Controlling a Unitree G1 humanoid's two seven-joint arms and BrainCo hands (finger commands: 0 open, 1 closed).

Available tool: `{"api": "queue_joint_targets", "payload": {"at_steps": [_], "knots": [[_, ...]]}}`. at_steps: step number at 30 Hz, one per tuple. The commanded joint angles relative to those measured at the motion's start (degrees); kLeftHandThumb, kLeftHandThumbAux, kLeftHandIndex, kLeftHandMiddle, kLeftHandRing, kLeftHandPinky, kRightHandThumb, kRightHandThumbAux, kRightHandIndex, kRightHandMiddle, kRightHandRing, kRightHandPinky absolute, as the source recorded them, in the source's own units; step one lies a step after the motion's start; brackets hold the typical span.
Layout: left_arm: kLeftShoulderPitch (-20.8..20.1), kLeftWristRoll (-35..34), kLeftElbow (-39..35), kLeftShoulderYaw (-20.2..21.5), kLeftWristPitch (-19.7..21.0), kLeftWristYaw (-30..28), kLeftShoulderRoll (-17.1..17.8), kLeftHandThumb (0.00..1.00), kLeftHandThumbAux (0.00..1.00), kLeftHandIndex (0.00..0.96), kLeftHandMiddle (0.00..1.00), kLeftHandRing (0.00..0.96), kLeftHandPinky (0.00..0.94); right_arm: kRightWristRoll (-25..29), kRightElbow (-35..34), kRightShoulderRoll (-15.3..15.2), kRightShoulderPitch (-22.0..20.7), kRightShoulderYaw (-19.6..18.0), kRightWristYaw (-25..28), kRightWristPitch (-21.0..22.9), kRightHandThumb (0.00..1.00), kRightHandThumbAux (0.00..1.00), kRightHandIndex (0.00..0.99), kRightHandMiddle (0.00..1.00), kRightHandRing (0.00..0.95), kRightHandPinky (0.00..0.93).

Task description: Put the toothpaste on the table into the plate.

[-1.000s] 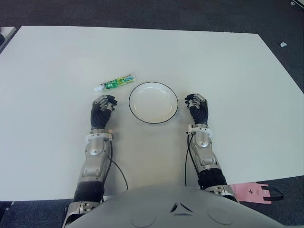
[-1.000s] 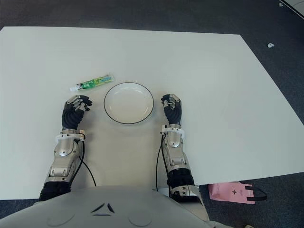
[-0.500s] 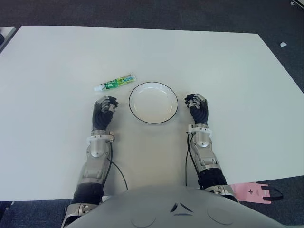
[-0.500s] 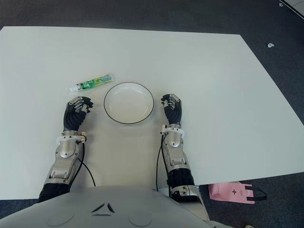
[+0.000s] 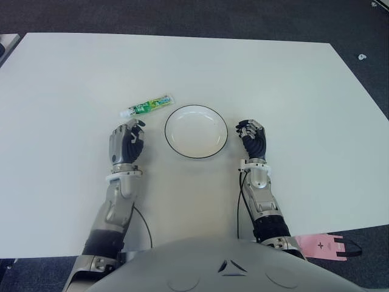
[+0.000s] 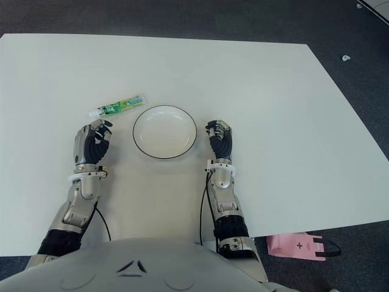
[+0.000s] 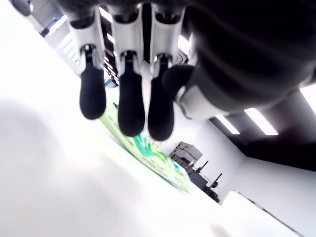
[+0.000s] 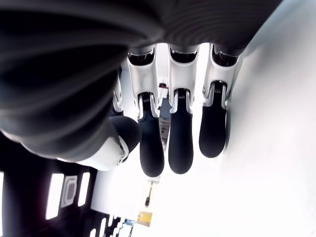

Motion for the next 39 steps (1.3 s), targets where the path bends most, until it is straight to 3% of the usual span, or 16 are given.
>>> {"api": "queue_joint_targets", "payload": {"at_steps": [1, 3, 5, 8, 13, 16, 20, 23, 25, 31, 39], "knots": [[-1.2, 2.4, -1.1, -0.5, 2.7, -1.1, 2.6, 0.714, 0.723, 0.432, 0.677, 0.68, 0.67, -0.3, 6.3, 0.6, 4.9, 0.6, 0.3, 4.1, 0.707, 0.727, 0.426, 0.504, 0.485, 0.484], [-2.0, 2.6, -1.1, -0.6, 3.4, -1.7, 3.6, 0.715, 0.722, 0.433, 0.689, 0.694, 0.681, -0.4, 6.2, 0.6, 4.9, 0.6, 0.2, 4.3, 0.707, 0.727, 0.426, 0.503, 0.483, 0.481], [-2.9, 2.8, -1.0, -0.8, 4.2, -2.6, 4.7, 0.789, 0.697, 0.412, 0.612, 0.699, 0.683, -0.4, 6.1, 0.7, 4.9, 0.6, 0.1, 4.3, 0.708, 0.727, 0.426, 0.503, 0.482, 0.481], [-4.1, 4.7, -1.6, -1.4, 5.7, -3.9, 7.0, 0.82, 0.687, 0.403, 0.575, 0.697, 0.669, -0.2, 6.0, 0.8, 4.9, 0.5, 0.1, 4.5, 0.708, 0.727, 0.427, 0.504, 0.483, 0.482], [-4.8, 6.3, -2.5, -2.2, 7.5, -4.7, 8.5, 0.835, 0.679, 0.412, 0.503, 0.623, 0.573, -0.2, 5.9, 0.9, 5.0, 0.4, -0.1, 4.8, 0.709, 0.727, 0.427, 0.505, 0.484, 0.482], [-5.8, 7.2, -3.0, -2.4, 8.9, -6.1, 9.7, 0.83, 0.679, 0.409, 0.485, 0.553, 0.516, -0.4, 5.5, 0.9, 5.2, 0.4, -0.3, 5.2, 0.709, 0.727, 0.427, 0.506, 0.483, 0.477], [-8.3, 7.0, -1.4, -2.6, 9.8, -7.8, 11.6, 0.718, 0.7, 0.418, 0.467, 0.494, 0.483, -0.5, 5.3, 0.8, 5.2, 0.4, -0.3, 5.5, 0.709, 0.728, 0.426, 0.504, 0.482, 0.477], [-10.5, 6.9, 1.0, -2.8, 10.0, -8.7, 12.9, 0.523, 0.542, 0.352, 0.429, 0.451, 0.46, -0.6, 5.1, 0.8, 5.4, 0.5, -0.2, 5.4, 0.709, 0.728, 0.427, 0.502, 0.481, 0.475], [-11.6, 7.3, 2.1, -3.3, 10.3, -9.3, 13.9, 0.488, 0.47, 0.306, 0.396, 0.42, 0.437, -0.6, 5.0, 0.8, 5.4, 0.5, -0.2, 5.4, 0.709, 0.728, 0.427, 0.502, 0.481, 0.478], [-14.2, 9.3, 3.1, -5.3, 12.0, -11.7, 16.3, 0.471, 0.317, 0.165, 0.283, 0.305, 0.317, -0.4, 4.8, 0.7, 5.5, 0.4, 0.1, 5.6, 0.709, 0.728, 0.426, 0.499, 0.48, 0.476], [-19.1, 10.4, 4.2, -7.6, 13.5, -16.3, 19.1, 0.491, 0.206, 0.029, 0.183, 0.185, 0.208, -0.1, 5.1, 0.8, 5.3, 0.3, 0.3, 5.8, 0.708, 0.728, 0.425, 0.5, 0.478, 0.476]]}}
